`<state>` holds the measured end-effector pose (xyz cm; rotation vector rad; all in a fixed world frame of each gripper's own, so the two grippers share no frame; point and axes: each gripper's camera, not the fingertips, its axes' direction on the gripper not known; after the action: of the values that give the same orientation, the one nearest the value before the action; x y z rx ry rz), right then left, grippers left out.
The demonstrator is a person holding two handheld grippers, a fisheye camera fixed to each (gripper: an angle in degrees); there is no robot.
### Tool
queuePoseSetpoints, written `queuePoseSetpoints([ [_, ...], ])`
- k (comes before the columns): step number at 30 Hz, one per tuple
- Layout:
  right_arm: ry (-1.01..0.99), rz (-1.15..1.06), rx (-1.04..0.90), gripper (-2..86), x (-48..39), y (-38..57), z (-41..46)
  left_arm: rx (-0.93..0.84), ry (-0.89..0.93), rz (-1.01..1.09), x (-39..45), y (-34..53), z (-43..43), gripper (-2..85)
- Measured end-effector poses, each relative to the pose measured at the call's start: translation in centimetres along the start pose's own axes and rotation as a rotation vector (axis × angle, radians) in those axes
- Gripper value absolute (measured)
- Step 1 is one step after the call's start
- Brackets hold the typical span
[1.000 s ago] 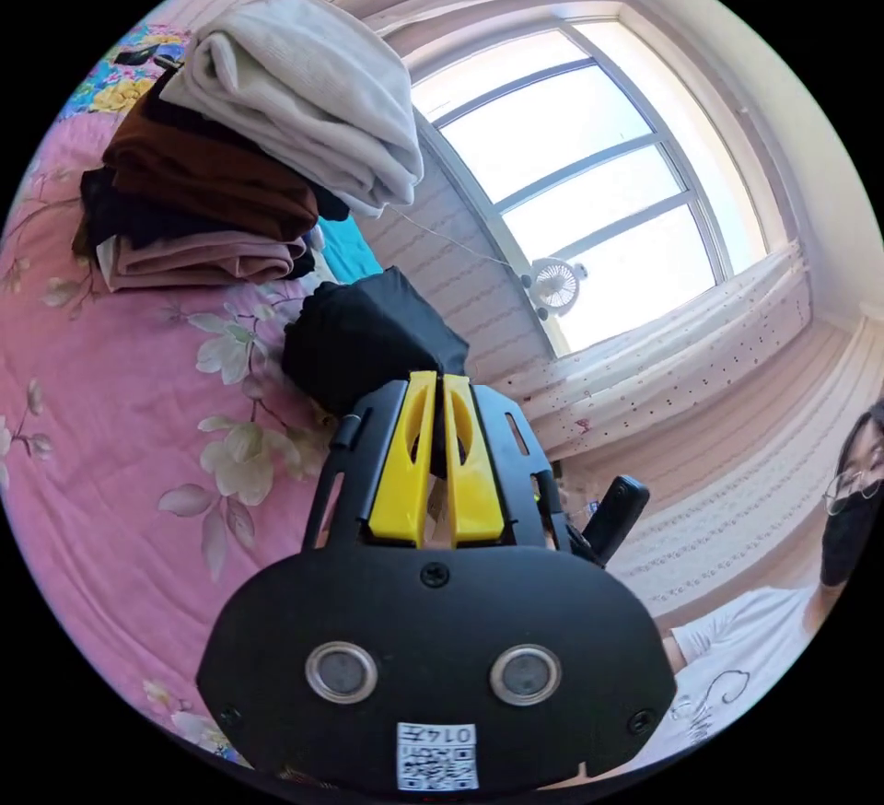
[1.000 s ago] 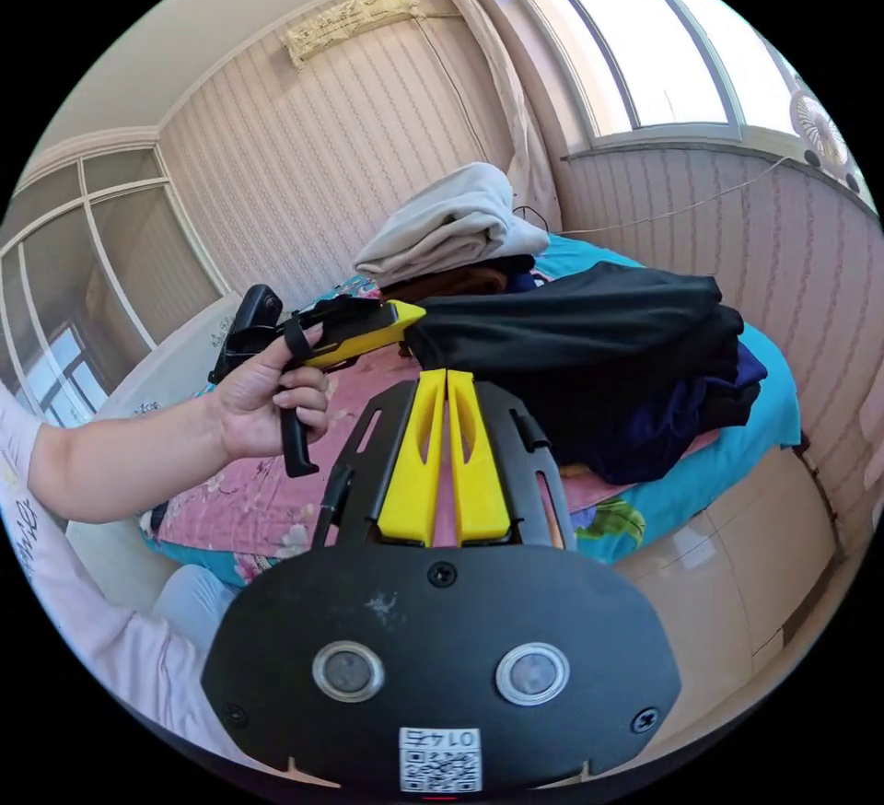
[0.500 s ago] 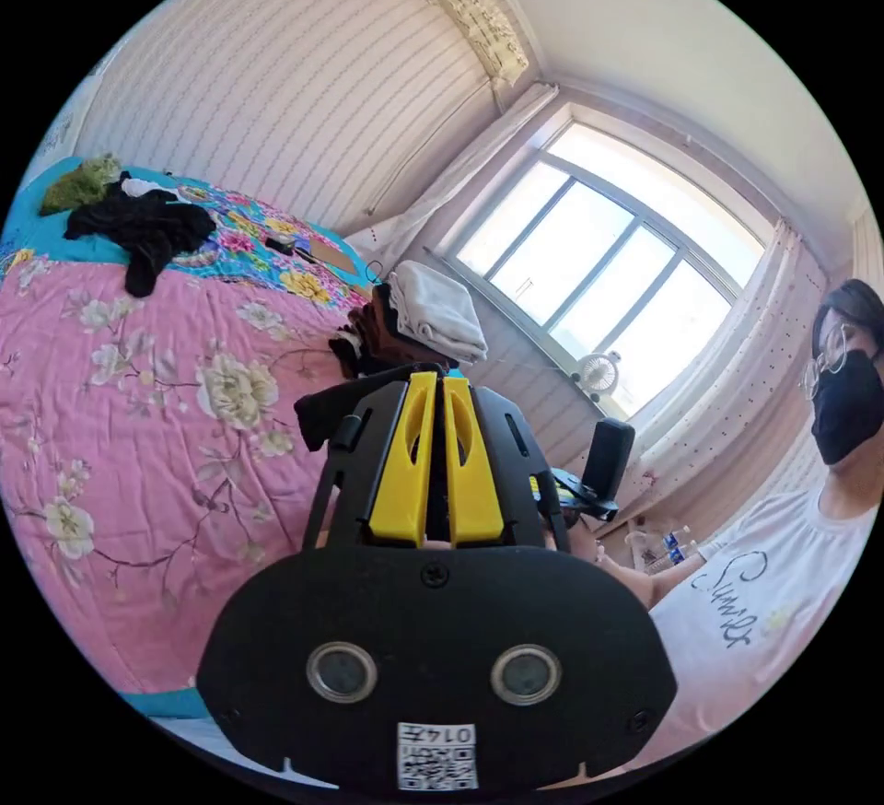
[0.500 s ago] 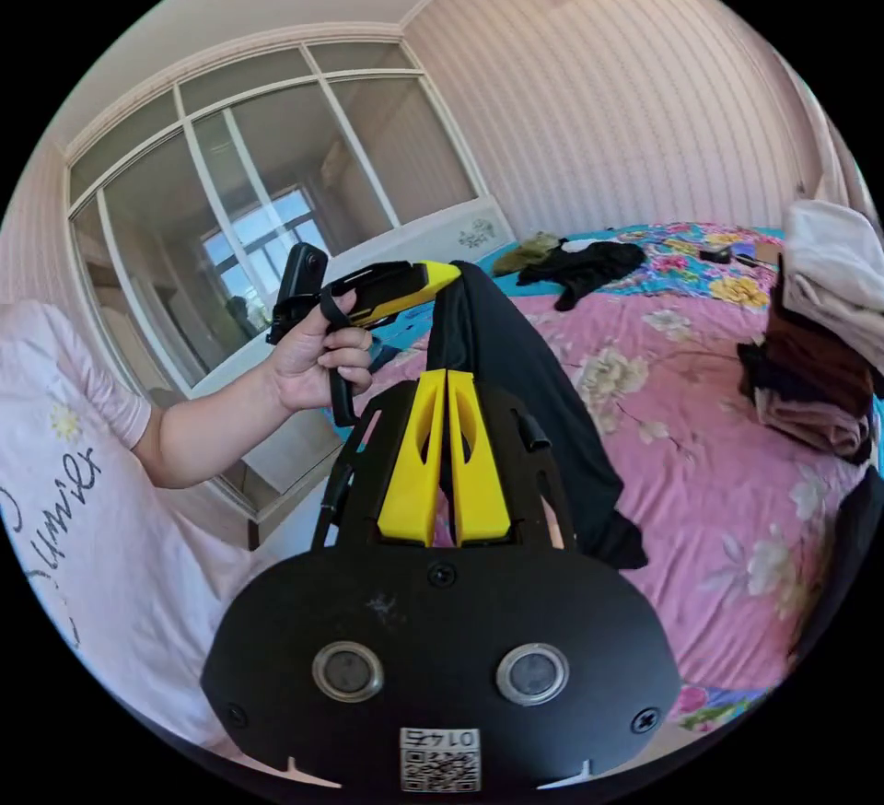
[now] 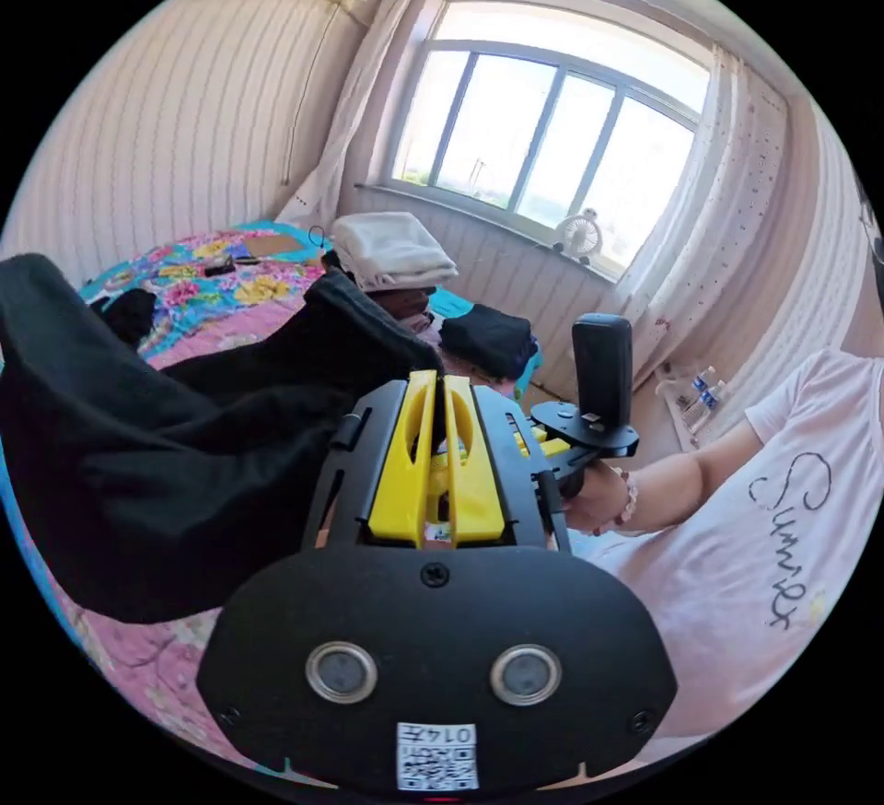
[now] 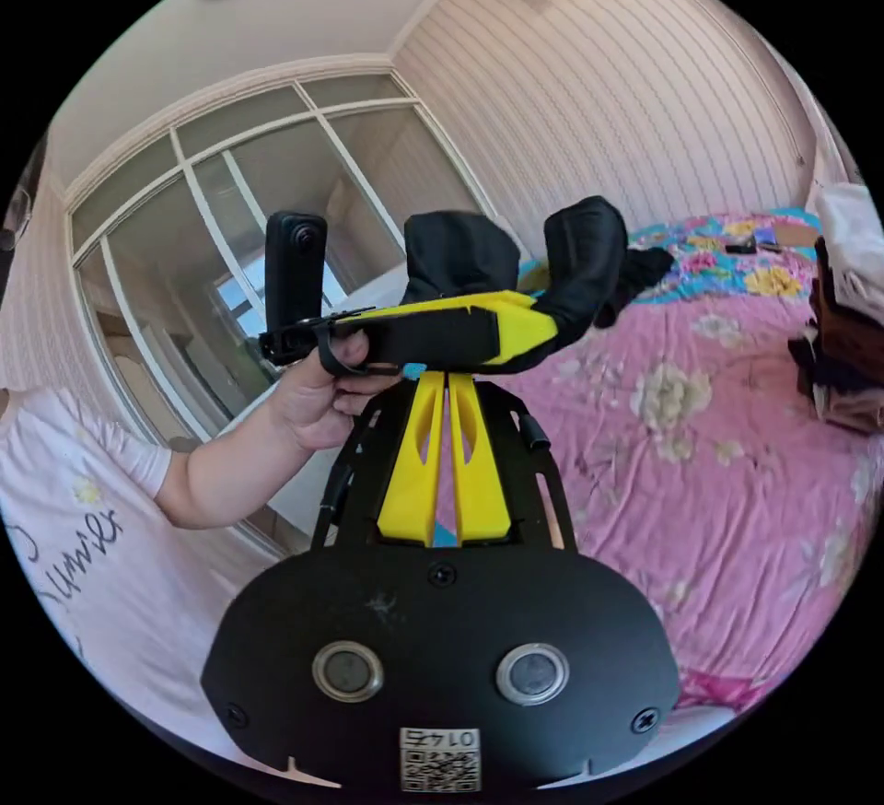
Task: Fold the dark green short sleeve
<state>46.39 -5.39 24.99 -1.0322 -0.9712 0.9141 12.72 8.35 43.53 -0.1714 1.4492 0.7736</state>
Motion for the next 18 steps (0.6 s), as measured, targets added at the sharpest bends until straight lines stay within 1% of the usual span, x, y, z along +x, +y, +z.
queuePoseSetpoints([
  [2,0.08,0.098,-0.212,-0.1,3.1,4.7,1.6,-0.044,0.101,-0.2,-2.1,6.3,3.7,-0.8],
  [3,0.105,0.133,-0.27,-0.1,4.0,6.0,2.1,-0.067,0.117,-0.271,-2.7,7.9,4.5,-0.8],
  [5,0.178,0.305,-0.5,-0.1,7.8,11.0,3.4,-0.162,0.162,-0.489,-4.4,13.6,6.4,-0.8],
  [6,0.19,0.345,-0.549,-0.1,8.6,12.0,3.6,-0.165,0.19,-0.527,-4.7,14.8,6.2,-0.9],
  [7,0.198,0.414,-0.623,-0.1,10.0,13.5,3.7,-0.121,0.249,-0.601,-5.0,16.7,5.2,-0.9],
  [8,0.188,0.462,-0.651,0.0,11.0,14.1,3.5,-0.062,0.274,-0.645,-5.0,18.0,3.4,-0.9],
  [10,0.171,0.498,-0.632,0.2,11.9,14.0,2.9,-0.029,0.24,-0.639,-4.6,19.1,0.4,-0.9],
  [12,0.186,0.492,-0.592,0.7,12.5,13.0,2.6,-0.058,0.14,-0.607,-4.5,19.8,-2.2,-0.8],
  [14,0.244,0.473,-0.535,2.1,13.5,11.3,2.9,-0.086,-0.042,-0.608,-5.3,21.0,-5.2,-0.3],
  [16,0.328,0.475,-0.498,5.1,14.3,9.9,3.3,-0.089,-0.131,-0.64,-6.9,22.0,-7.1,0.7],
  [18,0.409,0.489,-0.443,8.3,15.2,8.7,3.5,-0.087,-0.11,-0.669,-8.9,22.7,-8.4,2.8],
])
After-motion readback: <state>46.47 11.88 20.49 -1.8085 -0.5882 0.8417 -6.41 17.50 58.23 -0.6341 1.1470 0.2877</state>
